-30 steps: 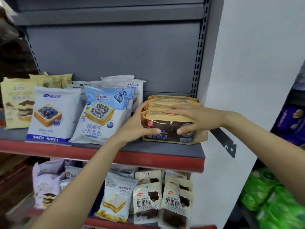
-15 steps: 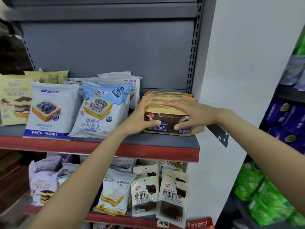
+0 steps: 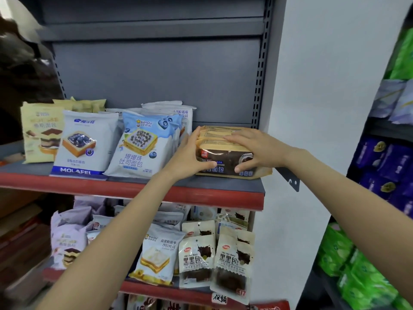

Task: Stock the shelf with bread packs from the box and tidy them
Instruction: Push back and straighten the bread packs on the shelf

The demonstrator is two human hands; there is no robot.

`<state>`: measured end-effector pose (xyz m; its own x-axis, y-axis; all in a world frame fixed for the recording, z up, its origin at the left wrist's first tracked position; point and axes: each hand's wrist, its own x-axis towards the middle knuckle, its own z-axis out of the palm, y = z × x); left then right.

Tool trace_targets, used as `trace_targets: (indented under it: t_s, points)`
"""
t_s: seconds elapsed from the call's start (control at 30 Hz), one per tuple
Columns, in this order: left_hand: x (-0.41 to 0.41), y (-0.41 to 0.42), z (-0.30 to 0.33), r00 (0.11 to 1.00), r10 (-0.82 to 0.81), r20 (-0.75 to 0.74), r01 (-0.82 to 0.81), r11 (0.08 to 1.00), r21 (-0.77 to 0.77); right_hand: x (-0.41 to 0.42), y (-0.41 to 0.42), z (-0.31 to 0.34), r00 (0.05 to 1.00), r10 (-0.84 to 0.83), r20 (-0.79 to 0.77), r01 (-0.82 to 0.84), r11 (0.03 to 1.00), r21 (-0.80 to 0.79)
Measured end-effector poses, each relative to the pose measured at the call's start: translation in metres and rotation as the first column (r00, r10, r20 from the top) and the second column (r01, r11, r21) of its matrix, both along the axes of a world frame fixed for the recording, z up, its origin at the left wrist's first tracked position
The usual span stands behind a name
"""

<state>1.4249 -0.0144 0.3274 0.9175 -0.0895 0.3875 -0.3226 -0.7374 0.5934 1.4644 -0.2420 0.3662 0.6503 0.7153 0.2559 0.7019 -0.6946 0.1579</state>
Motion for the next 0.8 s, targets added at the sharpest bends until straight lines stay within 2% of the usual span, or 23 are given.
trace_targets:
  t_s: [0.07,0.13,0.27,0.33,0.4,0.47,0.57,0.67,0.8]
  points:
    - [-0.021,-0.004,0.004,0.993,0.092,0.070,-0.099,0.989,0.112,-0.008,0.000,-0.002,0.999,0.029,0.016,-0.029,0.999,0.036]
    - [-0.047,-0.003,0.008,0.978,0.136,0.158,-0.157,0.979,0.131,-0.021,0.004,-0.002,0.996,0.074,0.044,-0.078,0.993,0.090]
    - [-0.091,0.025,0.011,0.895,0.200,0.399,-0.263,0.959,0.110,-0.052,0.027,-0.001,0.961,0.196,0.194,-0.231,0.956,0.181]
    - [-0.104,0.051,0.012,0.839,0.231,0.492,-0.289,0.956,0.043,-0.067,0.046,-0.002,0.959,0.208,0.191,-0.256,0.926,0.278]
    - [-0.109,0.082,0.010,0.816,0.244,0.524,-0.282,0.959,-0.008,-0.080,0.067,-0.004,0.969,0.207,0.138,-0.245,0.890,0.384]
    - [-0.107,0.111,0.007,0.842,0.234,0.486,-0.248,0.968,-0.038,-0.087,0.090,-0.007,0.977,0.214,-0.014,-0.179,0.849,0.497]
    - [-0.096,0.140,0.001,0.920,0.199,0.337,-0.177,0.980,-0.095,-0.081,0.127,-0.015,0.919,0.254,-0.300,-0.018,0.790,0.613]
    - [-0.078,0.157,-0.003,0.974,0.125,0.187,-0.092,0.981,-0.173,-0.069,0.165,-0.027,0.894,0.259,-0.365,0.050,0.753,0.657]
    - [-0.053,0.153,-0.008,0.988,0.051,0.147,-0.023,0.983,-0.181,-0.060,0.198,-0.041,0.883,0.235,-0.405,0.140,0.693,0.707]
